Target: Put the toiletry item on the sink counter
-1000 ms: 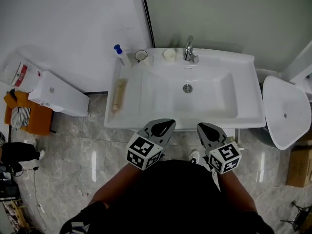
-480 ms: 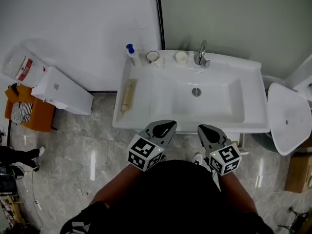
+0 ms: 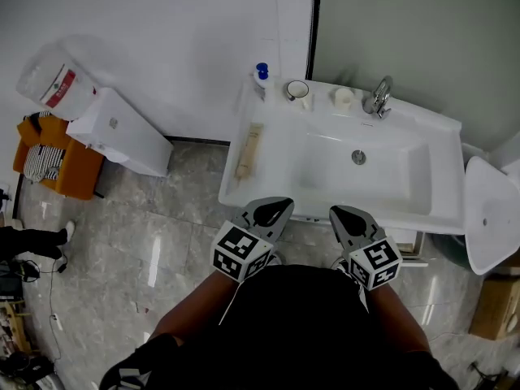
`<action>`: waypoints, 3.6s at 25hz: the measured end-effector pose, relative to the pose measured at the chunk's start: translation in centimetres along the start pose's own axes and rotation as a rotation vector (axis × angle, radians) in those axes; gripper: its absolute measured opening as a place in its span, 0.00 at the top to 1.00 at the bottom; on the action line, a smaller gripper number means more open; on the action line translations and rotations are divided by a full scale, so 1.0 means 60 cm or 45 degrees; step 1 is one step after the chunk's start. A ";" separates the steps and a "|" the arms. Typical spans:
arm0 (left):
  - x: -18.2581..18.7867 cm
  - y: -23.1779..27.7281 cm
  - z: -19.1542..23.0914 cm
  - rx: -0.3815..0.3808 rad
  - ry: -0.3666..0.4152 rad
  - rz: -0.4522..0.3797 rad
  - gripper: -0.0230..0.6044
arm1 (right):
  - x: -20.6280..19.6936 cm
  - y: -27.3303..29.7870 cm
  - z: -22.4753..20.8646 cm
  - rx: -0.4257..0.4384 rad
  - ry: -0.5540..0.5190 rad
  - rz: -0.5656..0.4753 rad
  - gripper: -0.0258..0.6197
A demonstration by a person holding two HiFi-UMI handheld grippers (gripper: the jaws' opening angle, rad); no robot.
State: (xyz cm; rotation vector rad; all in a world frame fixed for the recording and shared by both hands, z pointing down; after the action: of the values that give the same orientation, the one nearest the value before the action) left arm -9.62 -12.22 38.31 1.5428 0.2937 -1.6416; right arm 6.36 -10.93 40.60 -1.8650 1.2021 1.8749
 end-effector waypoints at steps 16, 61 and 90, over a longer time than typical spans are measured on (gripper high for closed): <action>-0.080 -0.156 0.152 0.272 -0.169 0.006 0.96 | 0.023 0.177 0.096 0.166 -0.084 0.128 0.95; -0.188 -0.141 0.290 0.732 -0.592 0.086 0.96 | -0.119 0.684 0.007 0.790 -2.196 0.617 0.65; -0.167 -0.139 0.261 0.523 -0.425 0.094 0.96 | -0.053 0.565 0.019 0.566 -1.798 0.648 0.91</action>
State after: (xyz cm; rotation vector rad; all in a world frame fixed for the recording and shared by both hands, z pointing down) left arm -27.66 -13.50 47.68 1.5101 -0.2933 -1.9458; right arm -16.85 -30.47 56.10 0.1927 1.2861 2.1091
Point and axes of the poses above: the fingertips, and each gripper's own axes: y forward along the fingers, z to its left, x out of its top, the point moved 5 cm from there along -y, backward along the fingers, and after that the axes turned 2 degrees about x, right-handed, at the moved point
